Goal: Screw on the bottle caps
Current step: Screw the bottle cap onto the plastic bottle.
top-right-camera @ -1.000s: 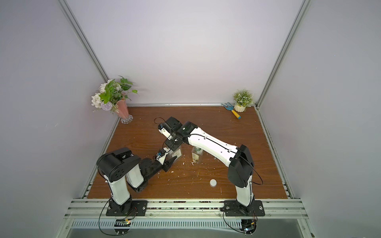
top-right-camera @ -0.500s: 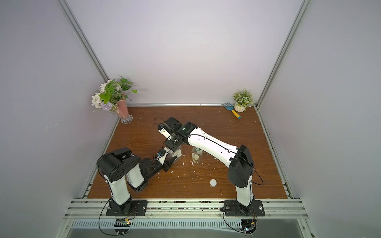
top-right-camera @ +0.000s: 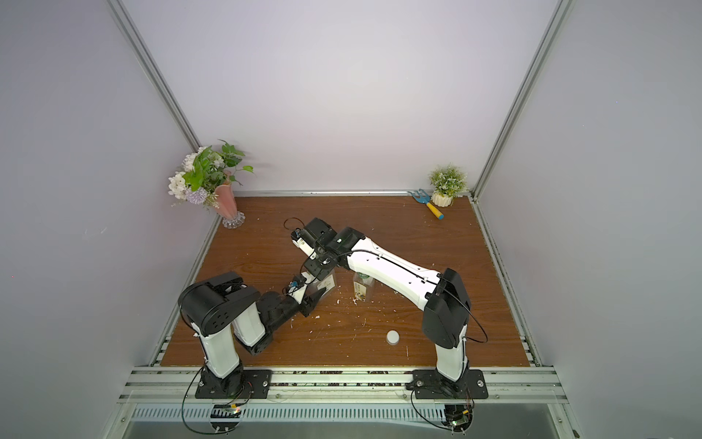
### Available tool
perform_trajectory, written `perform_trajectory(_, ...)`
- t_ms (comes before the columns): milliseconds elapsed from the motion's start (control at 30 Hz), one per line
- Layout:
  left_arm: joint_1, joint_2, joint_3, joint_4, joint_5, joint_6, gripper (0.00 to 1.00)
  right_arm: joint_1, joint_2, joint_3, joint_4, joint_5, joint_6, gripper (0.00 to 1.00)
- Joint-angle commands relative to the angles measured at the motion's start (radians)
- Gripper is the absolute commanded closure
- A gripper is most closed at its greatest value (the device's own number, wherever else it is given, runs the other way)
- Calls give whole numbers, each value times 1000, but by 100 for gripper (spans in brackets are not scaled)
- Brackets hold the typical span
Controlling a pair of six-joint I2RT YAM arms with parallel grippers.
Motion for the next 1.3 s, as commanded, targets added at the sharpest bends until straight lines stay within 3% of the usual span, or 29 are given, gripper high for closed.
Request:
perform_trajectory(0,-15,18,10,78,-5,19,67,14,-15,-19,-48,-3,6,53)
perform_trajectory(1267,-22,25,16,67,-13,28,67,15,15,67,-99,1,2,50)
